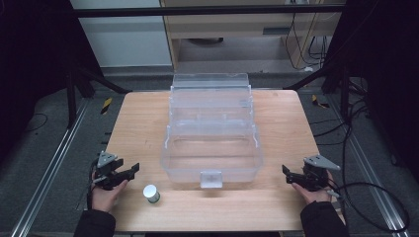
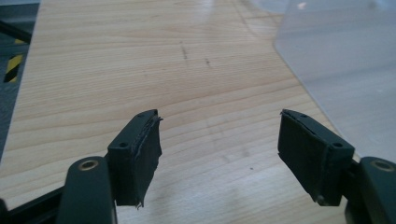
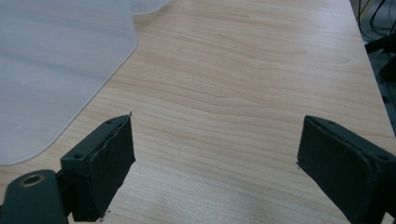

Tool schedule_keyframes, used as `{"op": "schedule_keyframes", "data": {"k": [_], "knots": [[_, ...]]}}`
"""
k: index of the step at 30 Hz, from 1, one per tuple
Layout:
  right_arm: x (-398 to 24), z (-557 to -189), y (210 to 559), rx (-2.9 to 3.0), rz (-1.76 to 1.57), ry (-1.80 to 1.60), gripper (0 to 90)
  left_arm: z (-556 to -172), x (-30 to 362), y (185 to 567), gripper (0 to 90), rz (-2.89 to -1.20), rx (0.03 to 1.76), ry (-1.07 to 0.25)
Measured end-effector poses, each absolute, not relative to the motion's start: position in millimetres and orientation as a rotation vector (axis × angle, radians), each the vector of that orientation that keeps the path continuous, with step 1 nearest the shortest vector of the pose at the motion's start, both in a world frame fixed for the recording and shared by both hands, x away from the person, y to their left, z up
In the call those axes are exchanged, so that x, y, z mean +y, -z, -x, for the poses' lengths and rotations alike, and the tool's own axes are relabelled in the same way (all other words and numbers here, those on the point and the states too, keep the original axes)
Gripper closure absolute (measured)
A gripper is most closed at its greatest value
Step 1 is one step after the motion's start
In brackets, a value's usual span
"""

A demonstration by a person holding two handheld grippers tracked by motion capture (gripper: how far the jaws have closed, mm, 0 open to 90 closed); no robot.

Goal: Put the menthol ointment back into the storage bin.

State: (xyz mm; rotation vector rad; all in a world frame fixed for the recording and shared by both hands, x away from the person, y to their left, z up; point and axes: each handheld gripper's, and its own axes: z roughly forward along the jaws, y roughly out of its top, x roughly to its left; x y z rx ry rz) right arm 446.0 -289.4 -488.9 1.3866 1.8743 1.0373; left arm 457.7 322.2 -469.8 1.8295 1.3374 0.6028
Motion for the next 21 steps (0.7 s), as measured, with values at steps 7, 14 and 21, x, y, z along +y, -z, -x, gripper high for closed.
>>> {"op": "schedule_keyframes", "data": {"k": [7, 14, 21], "knots": [[-284.6, -446.1, 492.6, 1.914, -1.339, -0.984, 11.3, -450.8, 319.5, 454.2, 34.2, -1.859, 1.239, -0.594], [-286.8, -447.4, 490.4, 1.902, -1.333, -0.958, 10.8, -443.1, 323.6, 431.9, 35.8, -1.902, 1.132, -0.549], [-287.2, -449.5, 489.7, 1.91, -1.347, -0.949, 10.8, -441.4, 326.7, 415.7, 34.9, -1.952, 1.045, -0.533]]}}
